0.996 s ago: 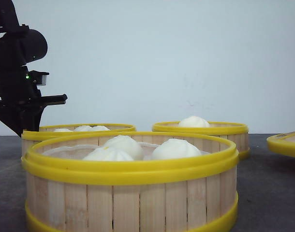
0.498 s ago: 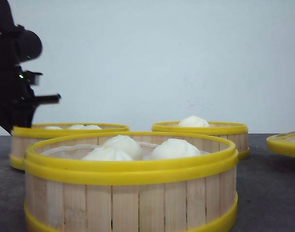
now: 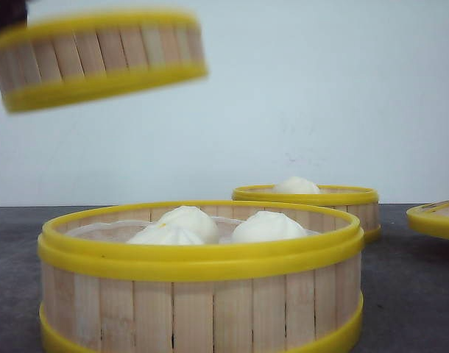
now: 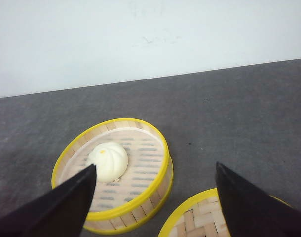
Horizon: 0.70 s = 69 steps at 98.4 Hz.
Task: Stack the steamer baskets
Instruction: 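Lift the basket with the left gripper and lower it onto the front basket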
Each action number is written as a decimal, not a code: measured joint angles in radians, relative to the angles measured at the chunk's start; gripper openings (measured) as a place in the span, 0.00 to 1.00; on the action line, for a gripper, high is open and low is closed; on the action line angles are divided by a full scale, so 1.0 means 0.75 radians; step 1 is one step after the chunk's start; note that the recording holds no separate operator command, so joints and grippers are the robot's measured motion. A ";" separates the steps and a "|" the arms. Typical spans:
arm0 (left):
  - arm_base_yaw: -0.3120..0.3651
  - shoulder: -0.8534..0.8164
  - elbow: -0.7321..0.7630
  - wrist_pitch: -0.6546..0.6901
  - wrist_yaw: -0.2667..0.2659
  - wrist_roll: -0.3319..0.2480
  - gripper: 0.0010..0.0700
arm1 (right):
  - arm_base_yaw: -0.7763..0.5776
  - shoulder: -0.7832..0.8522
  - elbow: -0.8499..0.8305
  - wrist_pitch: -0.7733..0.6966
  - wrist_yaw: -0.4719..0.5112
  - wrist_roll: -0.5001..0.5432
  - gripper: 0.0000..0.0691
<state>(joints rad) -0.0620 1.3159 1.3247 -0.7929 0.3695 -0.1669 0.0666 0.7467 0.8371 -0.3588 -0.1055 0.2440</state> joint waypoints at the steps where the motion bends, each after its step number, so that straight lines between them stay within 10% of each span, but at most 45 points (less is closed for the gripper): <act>1: -0.006 -0.007 0.000 -0.004 0.006 0.000 0.02 | 0.000 0.000 0.000 0.000 0.000 0.000 0.69; 17: -0.162 -0.105 0.000 -0.076 -0.003 0.003 0.02 | 0.000 0.000 0.001 0.000 0.000 0.000 0.69; 37: -0.402 -0.098 -0.027 -0.121 -0.219 0.040 0.02 | 0.000 0.000 0.000 0.000 0.000 0.000 0.69; 69: -0.595 -0.027 -0.210 0.014 -0.274 0.031 0.02 | 0.000 0.000 0.000 -0.001 0.000 0.000 0.69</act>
<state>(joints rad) -0.5079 1.2953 1.1675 -0.7822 0.1642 -0.1436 0.0666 0.7467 0.8371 -0.3592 -0.1055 0.2440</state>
